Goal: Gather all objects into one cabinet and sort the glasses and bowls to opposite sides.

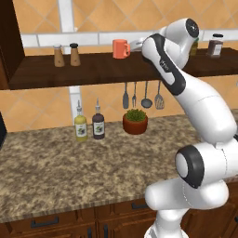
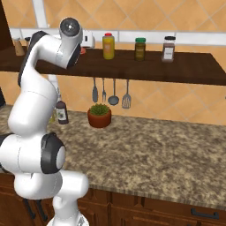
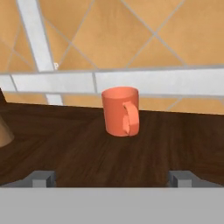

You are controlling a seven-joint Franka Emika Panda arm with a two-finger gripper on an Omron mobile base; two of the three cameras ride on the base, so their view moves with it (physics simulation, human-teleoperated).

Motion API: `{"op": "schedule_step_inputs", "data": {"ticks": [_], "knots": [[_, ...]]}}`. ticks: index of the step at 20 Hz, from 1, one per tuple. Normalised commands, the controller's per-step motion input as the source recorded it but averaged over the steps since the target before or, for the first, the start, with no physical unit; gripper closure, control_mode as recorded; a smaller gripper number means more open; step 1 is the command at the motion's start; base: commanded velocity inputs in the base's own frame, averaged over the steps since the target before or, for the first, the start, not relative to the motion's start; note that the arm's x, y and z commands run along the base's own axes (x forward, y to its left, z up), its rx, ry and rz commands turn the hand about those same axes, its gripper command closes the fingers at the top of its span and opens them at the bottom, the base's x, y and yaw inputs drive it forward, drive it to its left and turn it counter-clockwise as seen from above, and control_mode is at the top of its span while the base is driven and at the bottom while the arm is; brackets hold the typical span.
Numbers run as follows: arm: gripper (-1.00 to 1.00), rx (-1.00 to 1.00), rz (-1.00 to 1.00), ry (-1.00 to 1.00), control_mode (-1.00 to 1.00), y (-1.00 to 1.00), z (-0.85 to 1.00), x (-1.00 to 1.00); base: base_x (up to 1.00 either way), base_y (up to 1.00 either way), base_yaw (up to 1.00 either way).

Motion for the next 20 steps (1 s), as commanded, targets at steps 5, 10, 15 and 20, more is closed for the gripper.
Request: {"op": "schedule_step_inputs", "data": {"ticks": [5,10,15,20], "knots": [[-1.00,0.00,0.02,0.00,-1.00,0.00,-0.01,0.02,0.00,0.00,0.00],[-1.00,0.00,0.02,0.00,-1.00,0.00,-0.01,0.21,0.00,0.00,0.00],[-1.00,0.00,0.00,0.00,-1.00,0.12,-0.18,0.45,0.00,0.00,0.00],[-1.00,0.00,0.00,0.00,-1.00,0.11,-0.10,0.43,0.00,0.00,0.00]]}}
